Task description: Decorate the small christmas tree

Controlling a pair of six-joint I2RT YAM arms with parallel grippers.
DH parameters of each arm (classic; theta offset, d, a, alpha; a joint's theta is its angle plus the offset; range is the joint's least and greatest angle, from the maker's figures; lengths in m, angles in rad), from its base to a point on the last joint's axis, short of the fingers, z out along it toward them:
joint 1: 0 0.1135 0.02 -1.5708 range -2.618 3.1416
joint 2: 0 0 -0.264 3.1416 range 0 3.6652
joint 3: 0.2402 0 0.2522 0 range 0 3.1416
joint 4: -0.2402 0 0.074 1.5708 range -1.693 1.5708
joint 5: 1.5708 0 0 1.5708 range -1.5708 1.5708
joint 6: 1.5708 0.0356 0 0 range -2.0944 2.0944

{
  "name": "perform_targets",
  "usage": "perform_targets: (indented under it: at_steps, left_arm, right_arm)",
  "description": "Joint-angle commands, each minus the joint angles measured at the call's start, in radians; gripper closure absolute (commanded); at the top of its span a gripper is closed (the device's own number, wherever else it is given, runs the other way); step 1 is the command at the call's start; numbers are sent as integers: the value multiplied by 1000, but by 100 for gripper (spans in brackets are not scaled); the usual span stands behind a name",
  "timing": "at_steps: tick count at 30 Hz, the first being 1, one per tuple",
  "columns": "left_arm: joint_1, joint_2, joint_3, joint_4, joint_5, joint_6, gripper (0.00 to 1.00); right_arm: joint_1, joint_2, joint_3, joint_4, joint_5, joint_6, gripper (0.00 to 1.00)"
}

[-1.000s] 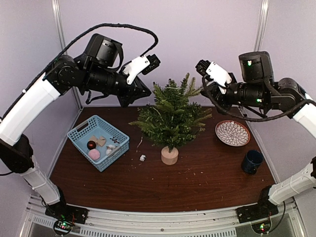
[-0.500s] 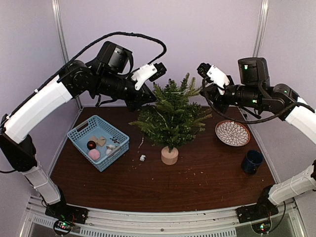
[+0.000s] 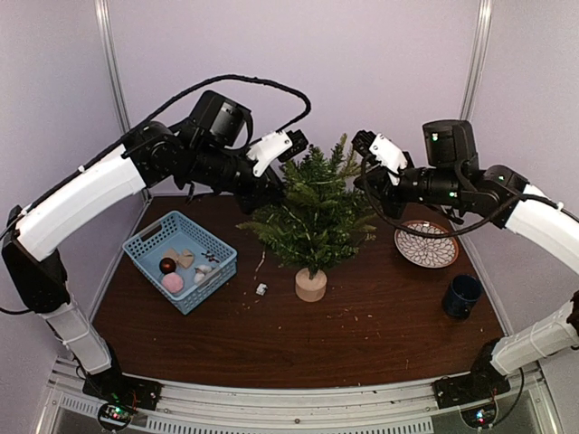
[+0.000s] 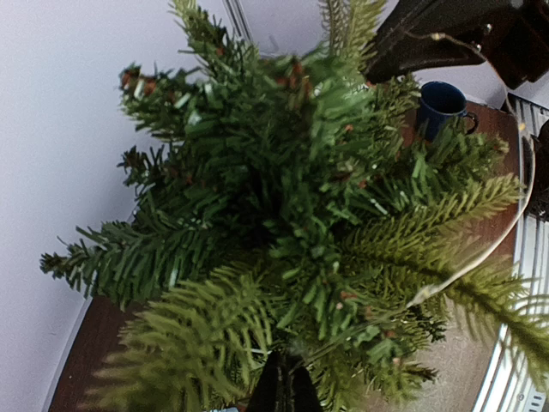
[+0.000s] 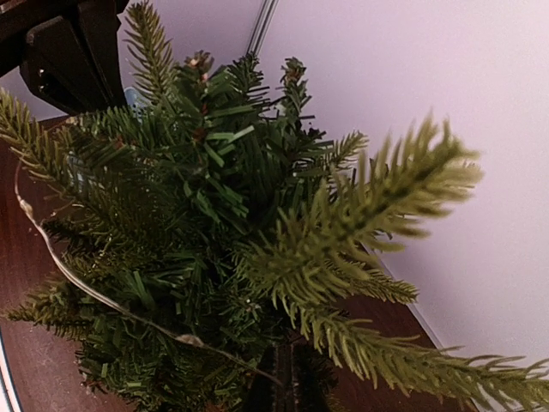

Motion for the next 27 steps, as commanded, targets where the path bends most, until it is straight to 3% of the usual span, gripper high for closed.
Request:
perform_targets:
  at_steps: [1, 16, 27]
  left_arm:
    - [24, -13, -43, 89, 38, -19, 100]
    - [41, -32, -107, 123, 52, -20, 100]
    - [60, -22, -168, 169, 64, -29, 100]
  right_arm:
    - [-26, 0, -13, 81, -46, 36, 100]
    - [-107, 32, -76, 176, -216, 118, 100]
    - [-118, 48, -143, 209, -257, 124, 100]
